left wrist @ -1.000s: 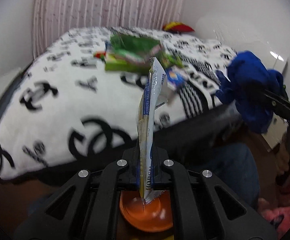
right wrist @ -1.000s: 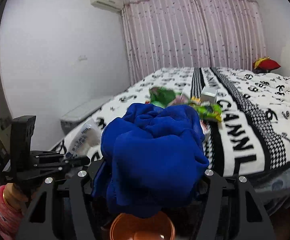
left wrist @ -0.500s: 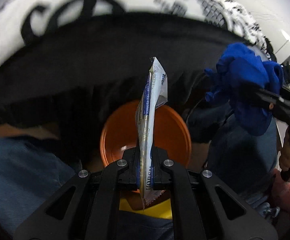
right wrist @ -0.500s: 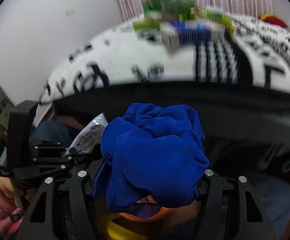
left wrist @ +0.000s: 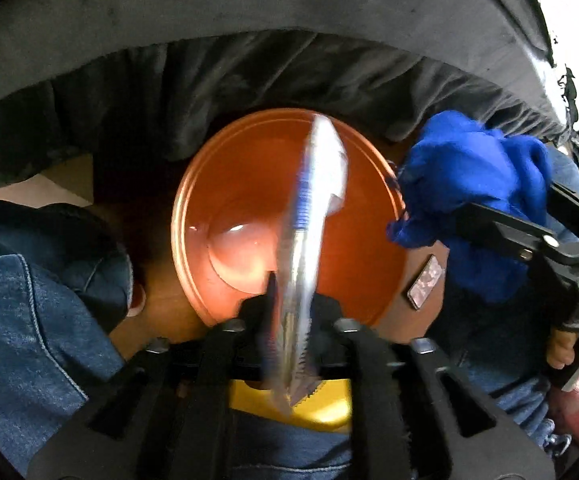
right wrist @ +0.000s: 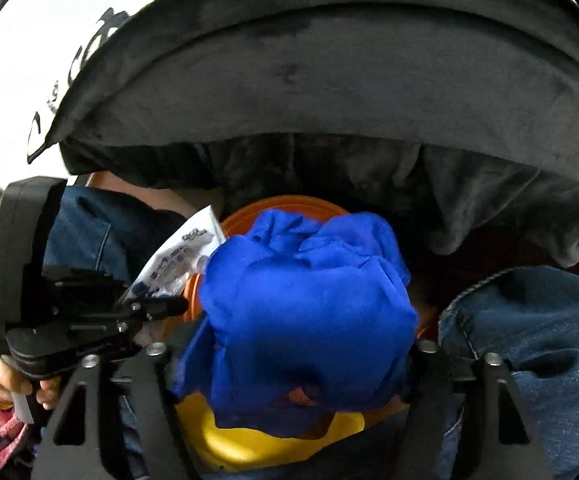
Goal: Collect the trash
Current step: 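Lower both tools over the orange bucket and open both grippers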
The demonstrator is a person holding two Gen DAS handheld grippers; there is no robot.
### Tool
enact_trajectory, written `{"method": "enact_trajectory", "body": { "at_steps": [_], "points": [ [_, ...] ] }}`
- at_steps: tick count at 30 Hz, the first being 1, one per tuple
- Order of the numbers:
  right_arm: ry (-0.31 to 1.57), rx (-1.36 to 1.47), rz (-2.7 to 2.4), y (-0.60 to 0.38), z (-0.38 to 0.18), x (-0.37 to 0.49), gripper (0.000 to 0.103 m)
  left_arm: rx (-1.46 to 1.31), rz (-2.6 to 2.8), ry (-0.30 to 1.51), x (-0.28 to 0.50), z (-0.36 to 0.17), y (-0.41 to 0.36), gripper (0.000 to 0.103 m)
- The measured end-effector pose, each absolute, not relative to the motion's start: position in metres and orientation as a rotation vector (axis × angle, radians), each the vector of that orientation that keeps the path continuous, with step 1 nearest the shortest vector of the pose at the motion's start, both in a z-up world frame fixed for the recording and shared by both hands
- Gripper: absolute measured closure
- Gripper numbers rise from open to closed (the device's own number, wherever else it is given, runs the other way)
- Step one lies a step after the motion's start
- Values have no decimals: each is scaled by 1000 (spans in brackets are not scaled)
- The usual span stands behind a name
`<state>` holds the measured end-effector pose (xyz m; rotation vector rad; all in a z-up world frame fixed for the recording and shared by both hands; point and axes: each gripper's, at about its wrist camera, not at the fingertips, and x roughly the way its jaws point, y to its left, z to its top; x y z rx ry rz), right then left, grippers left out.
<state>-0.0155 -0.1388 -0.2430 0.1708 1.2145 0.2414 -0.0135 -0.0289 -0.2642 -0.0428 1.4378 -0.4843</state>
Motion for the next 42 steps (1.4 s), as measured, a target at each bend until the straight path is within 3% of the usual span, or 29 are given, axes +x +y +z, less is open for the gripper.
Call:
{"method": "enact_trajectory", "body": {
  "at_steps": [1, 2, 32, 42],
  "points": [
    [1208, 181, 237, -141, -241, -15, 19, -38, -461, 1430, -12, -264, -27, 41],
    [1201, 190, 230, -143, -241, -14, 14, -38, -441, 1417, -10, -262, -28, 31],
    [1181, 282, 155, -167, -235, -10, 14, -35, -386, 1369, -8, -254, -23, 30],
    [1018, 256, 127, -175, -170, 8, 13, 63, -314, 1181, -10, -198, -19, 30]
  ]
}}
